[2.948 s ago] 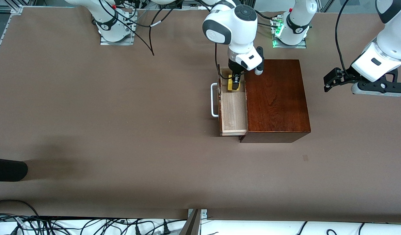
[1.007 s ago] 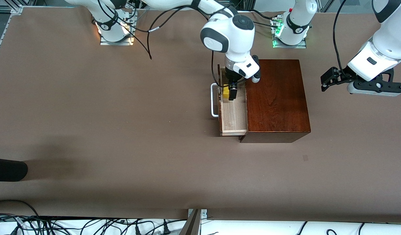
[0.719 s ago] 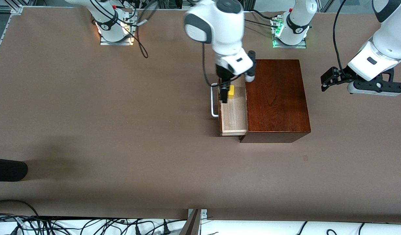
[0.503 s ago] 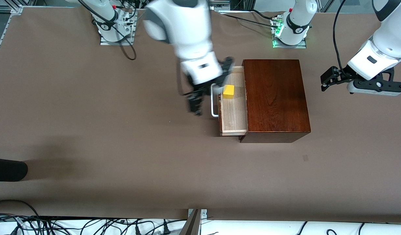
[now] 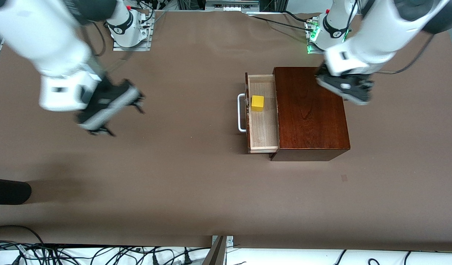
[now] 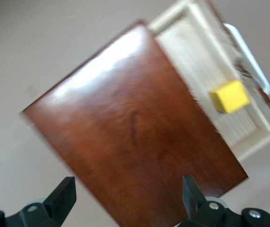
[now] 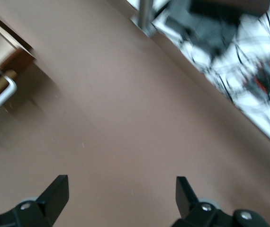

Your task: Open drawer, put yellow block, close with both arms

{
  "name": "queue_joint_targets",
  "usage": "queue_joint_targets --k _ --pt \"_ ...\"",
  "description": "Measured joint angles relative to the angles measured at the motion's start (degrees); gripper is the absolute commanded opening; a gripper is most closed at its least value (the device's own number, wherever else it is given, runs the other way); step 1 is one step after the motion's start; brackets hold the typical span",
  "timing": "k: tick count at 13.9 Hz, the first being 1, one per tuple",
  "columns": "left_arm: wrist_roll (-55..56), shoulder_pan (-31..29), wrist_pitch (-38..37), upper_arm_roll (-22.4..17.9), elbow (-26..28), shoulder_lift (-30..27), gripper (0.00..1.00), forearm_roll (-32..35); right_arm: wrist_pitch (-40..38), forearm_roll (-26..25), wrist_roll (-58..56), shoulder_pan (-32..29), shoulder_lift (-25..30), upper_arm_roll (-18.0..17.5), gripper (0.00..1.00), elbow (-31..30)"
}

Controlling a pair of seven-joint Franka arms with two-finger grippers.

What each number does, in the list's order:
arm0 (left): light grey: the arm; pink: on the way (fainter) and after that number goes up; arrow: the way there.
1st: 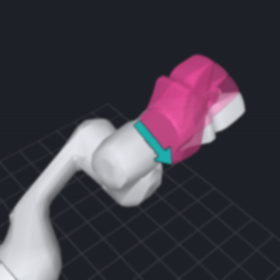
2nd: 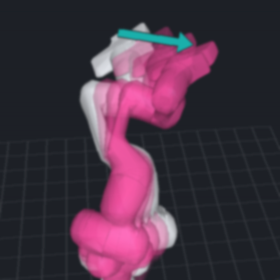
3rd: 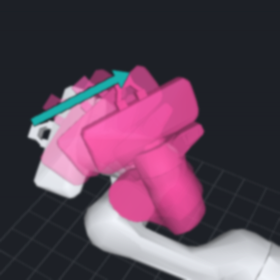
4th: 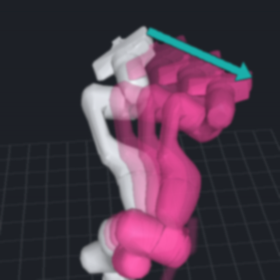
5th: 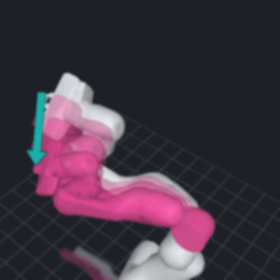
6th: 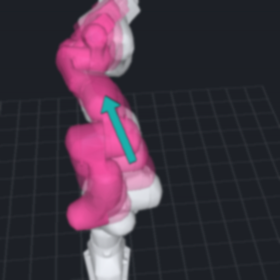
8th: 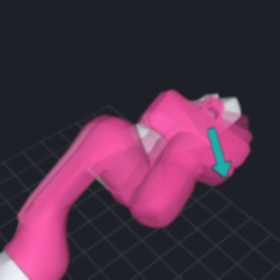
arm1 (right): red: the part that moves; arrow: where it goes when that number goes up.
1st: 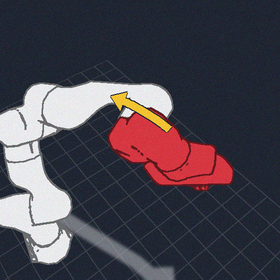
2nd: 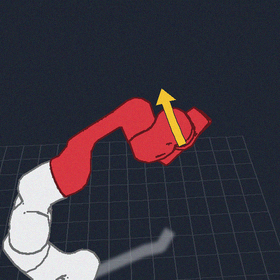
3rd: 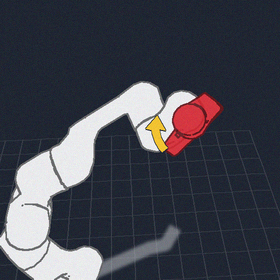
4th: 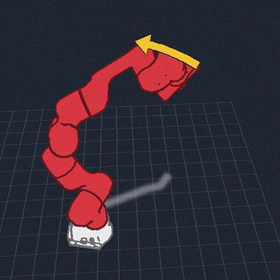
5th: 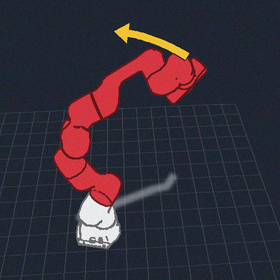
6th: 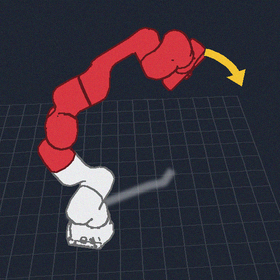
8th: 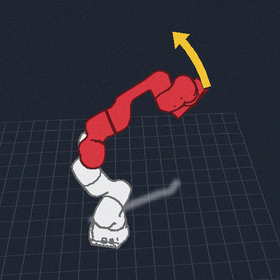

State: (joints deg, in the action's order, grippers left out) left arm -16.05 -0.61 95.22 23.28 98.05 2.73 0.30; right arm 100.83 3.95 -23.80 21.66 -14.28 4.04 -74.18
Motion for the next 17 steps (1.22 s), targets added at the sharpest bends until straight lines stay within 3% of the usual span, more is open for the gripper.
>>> queue_joint_targets --k 3,6,9,12,17 --pt "-8.15 0.03 0.32 6.33 -5.11 8.37 1.00 -1.45 -0.77 0.42 0.15 -1.55 8.30 4.51 1.00 -10.14" --pt "-8.99 4.76 0.90 10.75 -11.92 18.83 1.00 -1.74 -3.03 0.41 3.04 -2.82 12.74 5.92 1.00 -15.16" --pt "-6.22 14.34 1.35 10.62 -16.04 24.06 1.00 -1.60 -4.26 -0.30 3.90 -2.91 13.77 6.62 1.00 -16.07" --pt "-13.94 15.67 6.41 10.21 -16.67 26.03 1.00 4.26 -4.69 -0.92 5.92 -2.93 13.77 6.76 1.00 -16.39" --pt "-27.19 18.31 14.68 9.95 -16.61 34.88 1.00 11.09 -4.74 -2.20 8.24 -2.97 13.73 7.82 1.00 -16.48"
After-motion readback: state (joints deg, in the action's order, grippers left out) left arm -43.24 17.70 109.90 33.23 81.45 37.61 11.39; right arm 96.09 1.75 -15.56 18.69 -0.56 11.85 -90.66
